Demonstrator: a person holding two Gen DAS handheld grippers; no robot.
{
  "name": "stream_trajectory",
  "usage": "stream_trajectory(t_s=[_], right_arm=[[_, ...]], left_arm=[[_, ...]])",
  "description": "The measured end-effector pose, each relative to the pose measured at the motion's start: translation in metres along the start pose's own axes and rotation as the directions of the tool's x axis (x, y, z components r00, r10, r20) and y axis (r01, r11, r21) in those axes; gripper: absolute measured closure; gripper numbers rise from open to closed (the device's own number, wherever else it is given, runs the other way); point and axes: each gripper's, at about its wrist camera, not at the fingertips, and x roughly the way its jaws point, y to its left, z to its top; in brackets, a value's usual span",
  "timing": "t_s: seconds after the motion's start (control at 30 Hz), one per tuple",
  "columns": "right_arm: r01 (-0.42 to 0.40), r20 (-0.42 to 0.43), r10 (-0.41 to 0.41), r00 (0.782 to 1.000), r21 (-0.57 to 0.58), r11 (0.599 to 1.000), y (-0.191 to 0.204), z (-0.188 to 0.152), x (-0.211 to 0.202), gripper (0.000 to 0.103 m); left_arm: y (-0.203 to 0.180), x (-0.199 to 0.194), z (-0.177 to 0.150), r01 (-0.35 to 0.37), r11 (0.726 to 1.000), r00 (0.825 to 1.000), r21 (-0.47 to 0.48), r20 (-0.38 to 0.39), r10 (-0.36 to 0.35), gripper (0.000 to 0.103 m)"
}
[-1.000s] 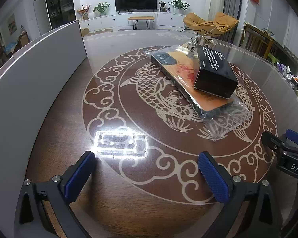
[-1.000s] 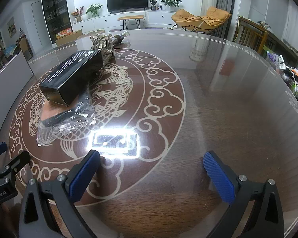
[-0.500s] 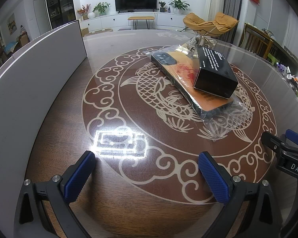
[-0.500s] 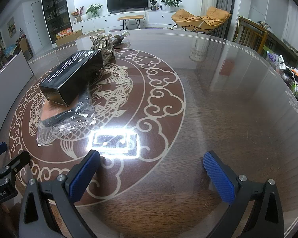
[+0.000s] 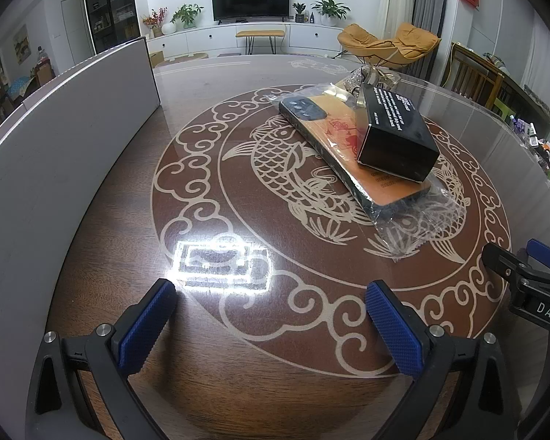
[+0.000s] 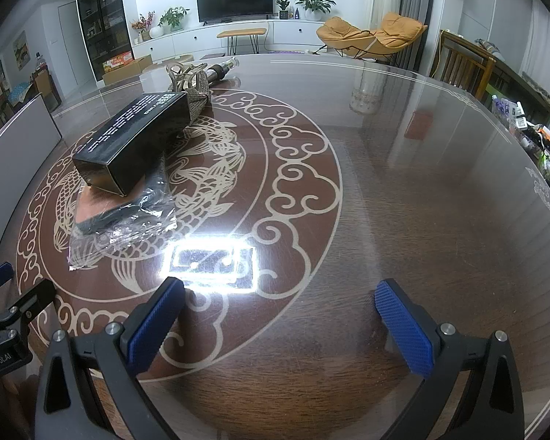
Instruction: Organize objects
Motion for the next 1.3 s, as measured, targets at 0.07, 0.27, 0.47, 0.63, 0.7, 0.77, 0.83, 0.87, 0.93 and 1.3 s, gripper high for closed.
stream_trajectory(t_s=[0.07, 0.27, 0.47, 0.63, 0.7, 0.77, 0.83, 0.87, 0.93, 1.3], right_arm=[[0.0, 0.0, 0.0, 1.0, 0.0, 1.0, 0.0, 0.0001, -0.0001, 0.0], [0.0, 0.0, 0.0, 1.0, 0.0, 1.0, 0.0, 0.0002, -0.0002, 0.0], [0.0, 0.0, 0.0, 1.0, 0.0, 1.0, 0.0001, 0.0, 0.0002, 0.0], [0.0, 0.0, 0.0, 1.0, 0.0, 1.0, 0.0001, 0.0001, 0.0004, 0.0], [0.0, 0.0, 0.0, 1.0, 0.0, 1.0, 0.0001, 0.0001, 0.0004, 0.0], [0.0, 0.0, 0.0, 1.0, 0.0, 1.0, 0.0001, 0.0003, 0.0003, 0.0], [0.0, 0.0, 0.0, 1.0, 0.0, 1.0, 0.0, 0.0004, 0.0002, 0.0], [0.0, 0.0, 0.0, 1.0, 0.0, 1.0, -0.0001, 0.0004, 0.0001, 0.0], [0.0, 0.0, 0.0, 1.0, 0.0, 1.0, 0.0001, 0.0002, 0.0006, 0.0], [0.0, 0.0, 0.0, 1.0, 0.001, 1.0, 0.0002, 0.0004, 0.0007, 0.0]], left_arm=[[0.0001, 0.0001, 0.0002, 0.0, 1.0, 1.0, 0.0, 0.0, 0.0, 0.0], [0.0004, 0.0032, 0.0028, -0.003, 1.0, 1.0, 0.0, 0.0, 0.003, 0.0], [0.0011, 0.0047, 0.0045, 0.001, 1.0, 1.0, 0.001, -0.001, -0.001, 0.0], [0.0009, 0.0042, 0.0041, -0.001, 1.0, 1.0, 0.002, -0.001, 0.001, 0.0], [0.0013, 0.0047, 0.0043, 0.001, 1.0, 1.0, 0.0, -0.001, -0.001, 0.0], [0.0012, 0.0045, 0.0042, 0.001, 1.0, 1.0, 0.0, -0.001, -0.001, 0.0], [0.0011, 0.0044, 0.0041, 0.001, 1.0, 1.0, 0.0, -0.001, -0.001, 0.0], [0.0012, 0.0045, 0.0042, 0.0, 1.0, 1.0, 0.0, -0.001, 0.0, 0.0], [0.0012, 0.0045, 0.0042, 0.0, 1.0, 1.0, 0.0, -0.001, 0.0, 0.0], [0.0013, 0.0045, 0.0042, 0.0, 1.0, 1.0, 0.0, -0.001, 0.0, 0.0]])
